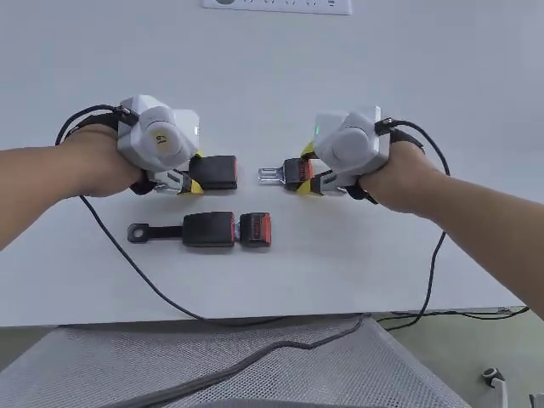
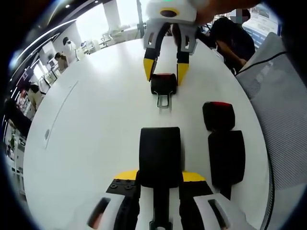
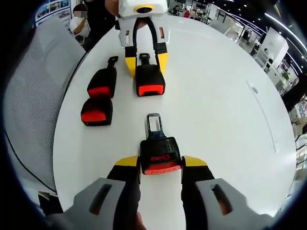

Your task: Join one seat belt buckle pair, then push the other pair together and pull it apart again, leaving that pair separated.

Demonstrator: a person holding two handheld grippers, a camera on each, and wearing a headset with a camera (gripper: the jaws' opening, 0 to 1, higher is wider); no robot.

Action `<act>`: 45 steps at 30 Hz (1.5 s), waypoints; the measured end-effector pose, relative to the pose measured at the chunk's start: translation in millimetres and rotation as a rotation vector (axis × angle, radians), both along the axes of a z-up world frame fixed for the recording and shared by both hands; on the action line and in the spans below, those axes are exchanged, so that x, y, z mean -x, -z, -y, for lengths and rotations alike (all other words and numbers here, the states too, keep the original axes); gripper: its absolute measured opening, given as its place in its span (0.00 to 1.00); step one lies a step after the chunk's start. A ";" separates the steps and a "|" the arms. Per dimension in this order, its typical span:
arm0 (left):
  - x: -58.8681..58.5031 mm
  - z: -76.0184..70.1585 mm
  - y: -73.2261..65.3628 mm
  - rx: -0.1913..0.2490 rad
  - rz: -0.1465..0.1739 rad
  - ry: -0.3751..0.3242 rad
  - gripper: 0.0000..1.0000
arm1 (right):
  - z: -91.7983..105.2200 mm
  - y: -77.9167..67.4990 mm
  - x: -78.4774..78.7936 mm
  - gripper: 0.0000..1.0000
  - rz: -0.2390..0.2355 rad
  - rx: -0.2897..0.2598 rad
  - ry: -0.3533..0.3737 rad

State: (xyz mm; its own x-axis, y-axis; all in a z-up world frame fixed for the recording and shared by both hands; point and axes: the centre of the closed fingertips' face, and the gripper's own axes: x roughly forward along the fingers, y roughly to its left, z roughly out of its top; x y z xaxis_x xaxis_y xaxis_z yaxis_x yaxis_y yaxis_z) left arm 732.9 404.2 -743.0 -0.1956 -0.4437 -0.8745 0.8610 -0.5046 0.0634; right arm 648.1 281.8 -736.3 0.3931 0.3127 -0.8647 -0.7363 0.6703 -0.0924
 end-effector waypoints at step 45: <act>0.1 -1.3 -6.2 0.015 0.031 0.013 0.46 | 27.7 -12.6 16.4 0.43 0.033 0.032 0.052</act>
